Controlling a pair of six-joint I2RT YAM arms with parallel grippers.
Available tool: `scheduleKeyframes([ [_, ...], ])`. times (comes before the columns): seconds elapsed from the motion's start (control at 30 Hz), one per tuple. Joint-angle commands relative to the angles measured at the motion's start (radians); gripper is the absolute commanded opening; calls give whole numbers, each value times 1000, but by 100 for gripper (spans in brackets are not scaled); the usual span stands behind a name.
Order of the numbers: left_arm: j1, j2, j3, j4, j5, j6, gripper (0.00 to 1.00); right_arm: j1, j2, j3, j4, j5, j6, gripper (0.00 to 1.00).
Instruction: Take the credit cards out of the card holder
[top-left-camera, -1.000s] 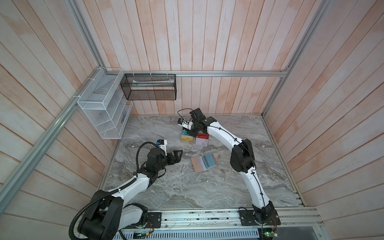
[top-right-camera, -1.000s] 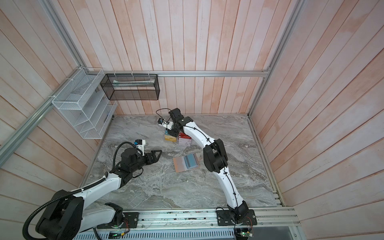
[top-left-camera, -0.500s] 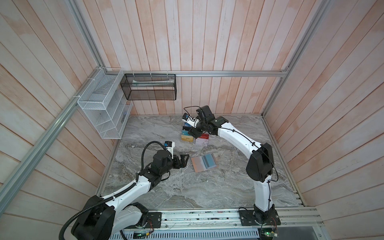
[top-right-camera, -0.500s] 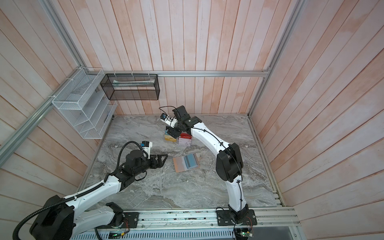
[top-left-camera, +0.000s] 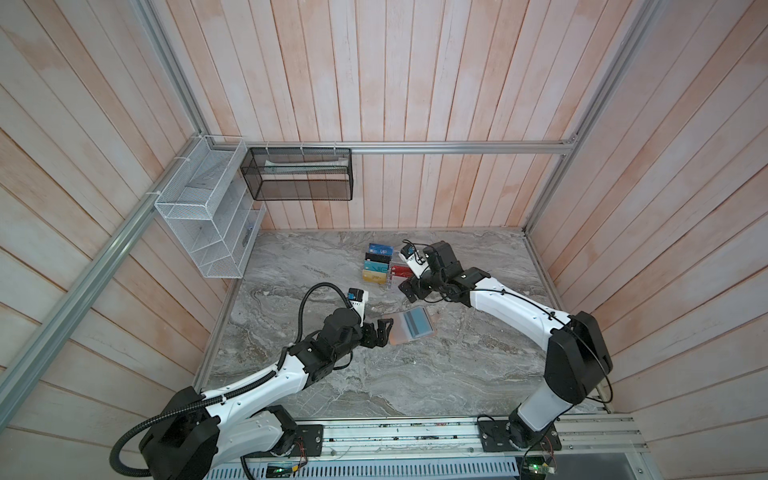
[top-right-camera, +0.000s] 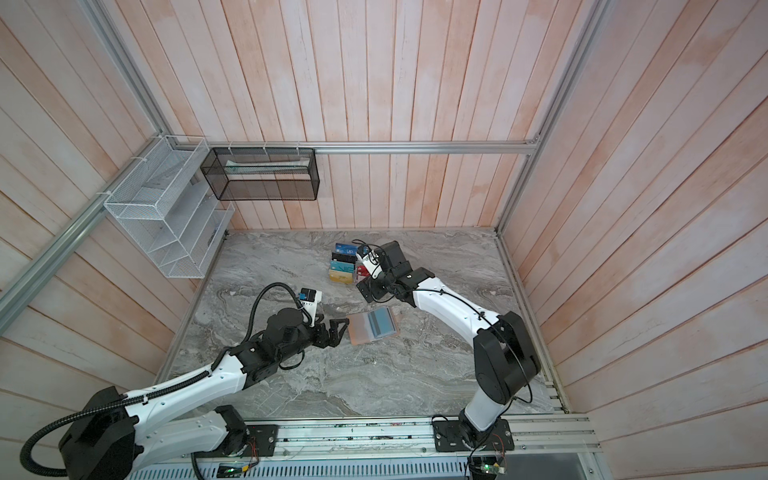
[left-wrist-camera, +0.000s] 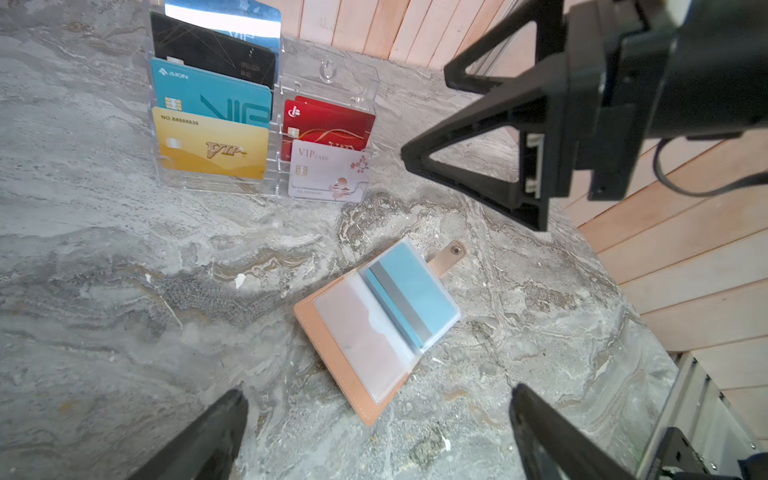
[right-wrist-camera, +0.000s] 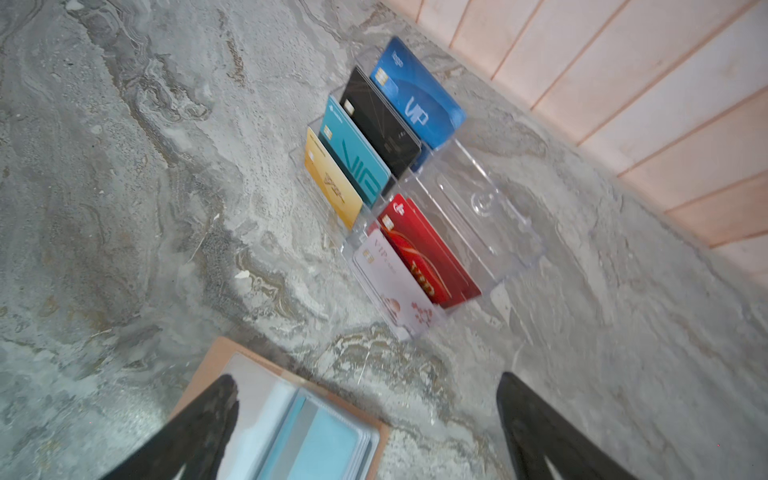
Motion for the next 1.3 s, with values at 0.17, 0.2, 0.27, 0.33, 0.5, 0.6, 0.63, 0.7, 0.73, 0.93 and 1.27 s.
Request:
scheduleKeyframes([
  [0.17, -56, 44, 5, 58, -41, -100, 100, -21, -221, -292, 183, -77, 329, 98],
  [0.2, -58, 52, 4, 64, -34, -120, 100, -22, -243, -335, 212, -96, 366, 98],
  [0.27, -58, 63, -12, 98, -13, -162, 100, -21, -274, -410, 271, -148, 410, 98],
  [0.33, -58, 72, -33, 136, 20, -219, 100, -22, -303, -482, 323, -175, 460, 98],
  [0.5, -58, 104, -20, 138, 83, -288, 100, -22, -364, -624, 448, -226, 549, 98],
  [0.6, -56, 114, -39, 185, 107, -342, 100, -22, -368, -663, 479, -290, 570, 98],
  [0.63, -55, 120, -49, 213, 116, -361, 100, -22, -366, -675, 496, -311, 577, 98],
  [0.7, -50, 139, -58, 243, 129, -394, 100, -22, -361, -702, 531, -323, 595, 98],
  [0.73, -45, 153, -59, 253, 143, -409, 100, -22, -357, -712, 550, -331, 597, 98],
  [0.93, 19, 248, -48, 324, 264, -483, 100, -26, -296, -719, 582, -336, 593, 98],
  [1.27, 62, 382, 17, 391, 368, -534, 100, -68, -278, -766, 620, -364, 594, 98],
])
